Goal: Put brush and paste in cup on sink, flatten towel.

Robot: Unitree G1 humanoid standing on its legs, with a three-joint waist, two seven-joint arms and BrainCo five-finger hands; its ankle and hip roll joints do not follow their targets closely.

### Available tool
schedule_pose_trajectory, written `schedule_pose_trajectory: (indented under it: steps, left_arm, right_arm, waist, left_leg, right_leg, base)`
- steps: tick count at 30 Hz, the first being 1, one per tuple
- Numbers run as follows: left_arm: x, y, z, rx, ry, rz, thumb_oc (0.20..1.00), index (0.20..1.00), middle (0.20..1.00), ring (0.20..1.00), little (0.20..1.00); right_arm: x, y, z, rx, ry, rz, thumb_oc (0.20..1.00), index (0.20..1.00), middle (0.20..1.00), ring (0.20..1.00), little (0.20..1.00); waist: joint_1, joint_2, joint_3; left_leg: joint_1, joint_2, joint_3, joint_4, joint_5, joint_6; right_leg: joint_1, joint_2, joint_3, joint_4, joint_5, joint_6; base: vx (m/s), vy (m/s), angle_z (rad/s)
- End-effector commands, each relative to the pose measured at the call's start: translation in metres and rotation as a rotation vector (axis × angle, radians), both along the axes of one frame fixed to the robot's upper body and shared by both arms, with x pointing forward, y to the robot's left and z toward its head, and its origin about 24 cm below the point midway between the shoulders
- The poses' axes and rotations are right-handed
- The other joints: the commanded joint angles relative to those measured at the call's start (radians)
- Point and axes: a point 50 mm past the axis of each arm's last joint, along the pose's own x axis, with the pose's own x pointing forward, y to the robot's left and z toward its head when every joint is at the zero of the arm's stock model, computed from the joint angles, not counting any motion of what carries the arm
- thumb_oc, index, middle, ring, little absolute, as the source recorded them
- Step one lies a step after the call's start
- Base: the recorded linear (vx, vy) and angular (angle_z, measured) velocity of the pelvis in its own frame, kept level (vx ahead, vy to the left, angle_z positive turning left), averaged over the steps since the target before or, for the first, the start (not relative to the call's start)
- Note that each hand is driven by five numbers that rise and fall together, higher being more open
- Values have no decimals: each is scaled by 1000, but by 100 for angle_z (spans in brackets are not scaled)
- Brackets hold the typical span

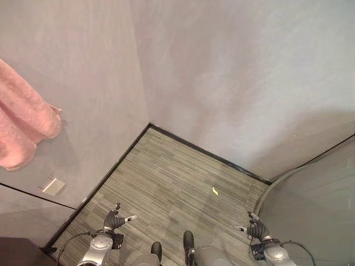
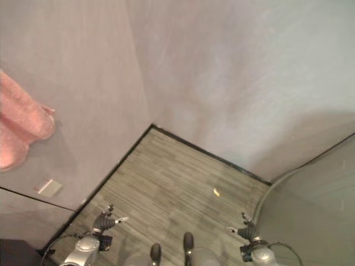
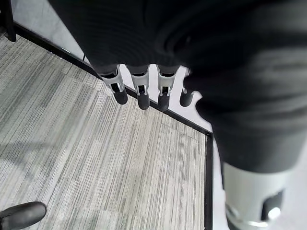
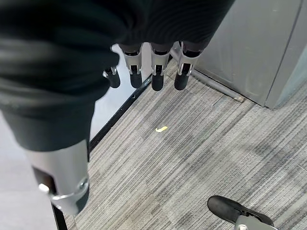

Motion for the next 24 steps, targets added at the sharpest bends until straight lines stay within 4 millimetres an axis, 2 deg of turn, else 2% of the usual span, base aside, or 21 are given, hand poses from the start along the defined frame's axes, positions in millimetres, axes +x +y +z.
schedule_pose_trajectory:
  steps: [1,2,3,4,6,7,8,9,11,12,13,14,15,17,18,19,20,21,23,24]
  left_arm:
    - [13,9,10,21,-61,24,1000,1000,1000,1000,1000]
    - [14,8,10,18,-66,22,1000,1000,1000,1000,1000]
    - [19,5,13,15,-85,21,1000,1000,1000,1000,1000]
    - [25,2,17,8,-112,15,1000,1000,1000,1000,1000]
    - [40,-10,28,-1,-176,-42,1000,1000,1000,1000,1000]
    - [40,-10,28,-1,-176,-42,1000,1000,1000,1000,1000]
    - [47,-21,37,-16,-221,-117,1000,1000,1000,1000,1000]
    - [44,-22,38,-40,-240,-107,1000,1000,1000,1000,1000]
    - [34,-21,34,-50,-220,-102,1000,1000,1000,1000,1000]
    - [29,-19,33,-46,-213,-105,1000,1000,1000,1000,1000]
    - [23,-13,32,-33,-201,-102,1000,1000,1000,1000,1000]
    - [23,-13,32,-33,-201,-102,1000,1000,1000,1000,1000]
    - [21,-11,32,-31,-194,-104,1000,1000,1000,1000,1000]
    - [22,-10,30,-6,-172,-131,1000,1000,1000,1000,1000]
    - [22,-10,29,6,-163,-149,1000,1000,1000,1000,1000]
    - [21,-8,28,14,-154,-152,1000,1000,1000,1000,1000]
    - [21,-8,28,14,-154,-152,1000,1000,1000,1000,1000]
    - [19,-5,28,20,-151,-143,1000,1000,1000,1000,1000]
    - [21,-2,29,30,-159,-133,1000,1000,1000,1000,1000]
    - [24,1,33,61,-172,-137,1000,1000,1000,1000,1000]
  right_arm:
    - [0,-11,9,-48,-43,28,1000,1000,1000,1000,1000]
    - [-1,-11,8,-50,-40,20,1000,1000,1000,1000,1000]
    - [-1,-14,9,-54,-43,5,1000,1000,1000,1000,1000]
    - [1,-14,11,-50,-58,6,1000,1000,1000,1000,1000]
    - [5,-17,15,-63,-71,31,1000,1000,1000,1000,1000]
    - [5,-17,15,-63,-71,31,1000,1000,1000,1000,1000]
    - [12,-17,19,-76,-78,66,1000,1000,1000,1000,1000]
    - [17,-16,21,-82,-89,88,1000,1000,1000,1000,1000]
    - [24,-12,23,-80,-100,99,1000,1000,1000,1000,1000]
    - [31,-8,25,-75,-121,111,1000,1000,1000,1000,1000]
    - [38,-2,27,-58,-140,123,1000,1000,1000,1000,1000]
    - [38,-2,27,-58,-140,124,1000,1000,1000,1000,1000]
    - [42,1,30,-62,-156,150,1000,1000,1000,1000,1000]
    - [49,3,36,-81,-180,187,1000,1000,1000,1000,1000]
    - [52,1,42,-92,-200,213,1000,1000,1000,1000,1000]
    - [52,-2,45,-96,-203,220,1000,1000,1000,1000,1000]
    - [52,-3,45,-96,-203,220,1000,1000,1000,1000,1000]
    - [58,-4,49,-103,-220,232,1000,1000,1000,1000,1000]
    - [61,-5,52,-100,-231,233,1000,1000,1000,1000,1000]
    - [61,-5,53,-100,-232,232,1000,1000,1000,1000,1000]
  waist:
    - [-8,-26,-17]
    - [-7,-27,-18]
    - [-10,-30,-16]
    - [-24,-33,-11]
    - [-71,-29,-20]
    - [-71,-29,-19]
    - [-62,-11,-25]
    - [-45,2,-27]
    - [-24,8,-30]
    - [-1,10,-31]
    - [17,10,-25]
    - [16,8,-25]
    - [19,12,-17]
    - [9,19,0]
    - [-13,20,1]
    - [-18,20,5]
    - [-22,21,6]
    - [-10,22,7]
    - [-23,9,15]
    - [-22,-3,19]
  left_leg:
    - [-87,-55,56,26,71,-21]
    - [-95,-51,61,14,83,-28]
    - [-118,-35,99,13,98,-34]
    - [-130,-11,174,23,93,-37]
    - [-105,105,458,57,70,-47]
    - [-105,105,457,57,69,-47]
    - [-107,102,452,52,66,-53]
    - [-111,69,391,37,62,-48]
    - [-108,50,348,23,59,-32]
    - [-100,30,312,13,58,-14]
    - [-65,0,267,-22,59,13]
    - [-64,-2,267,-23,60,14]
    - [-59,-13,233,-31,67,25]
    - [-47,-22,169,-27,70,33]
    - [-40,-27,114,-33,75,31]
    - [-14,-33,75,-47,77,25]
    - [-12,-32,71,-47,77,25]
    - [-6,-14,67,-48,70,10]
    - [4,-18,30,-32,47,-10]
    - [-5,-19,6,2,34,-12]
  right_leg:
    - [12,-44,-15,53,-36,86]
    - [16,-50,-31,32,-33,88]
    - [20,-66,-59,17,-23,92]
    - [21,-86,-87,9,-16,98]
    - [21,-146,-217,-4,-3,110]
    - [22,-146,-217,-4,-3,110]
    - [41,-163,-280,-10,-9,110]
    - [51,-172,-286,6,-16,112]
    - [50,-187,-286,65,-22,114]
    - [42,-203,-281,145,-21,118]
    - [4,-230,-265,281,35,133]
    - [3,-232,-265,284,33,134]
    - [-14,-233,-243,369,68,141]
    - [-48,-197,-176,488,78,139]
    - [-80,-123,-84,501,63,131]
    - [-97,-120,-85,453,46,119]
    - [-93,-121,-88,451,45,118]
    - [-107,-182,-133,361,35,113]
    - [-121,-160,-41,211,34,124]
    - [-106,-127,16,231,30,137]
  base:
    - [-49,-24,39]
    - [-78,-27,46]
    - [-81,6,38]
    - [-111,18,57]
    - [-97,14,92]
    - [-25,49,193]
    - [53,135,234]
    - [74,154,190]
    - [117,171,100]
    - [189,243,39]
    - [145,177,30]
    - [112,128,56]
    - [38,39,78]
    - [49,-17,127]
    - [152,-94,168]
    - [139,-84,158]
    - [176,-157,149]
    - [109,-219,114]
    - [170,-290,71]
    - [135,-235,69]
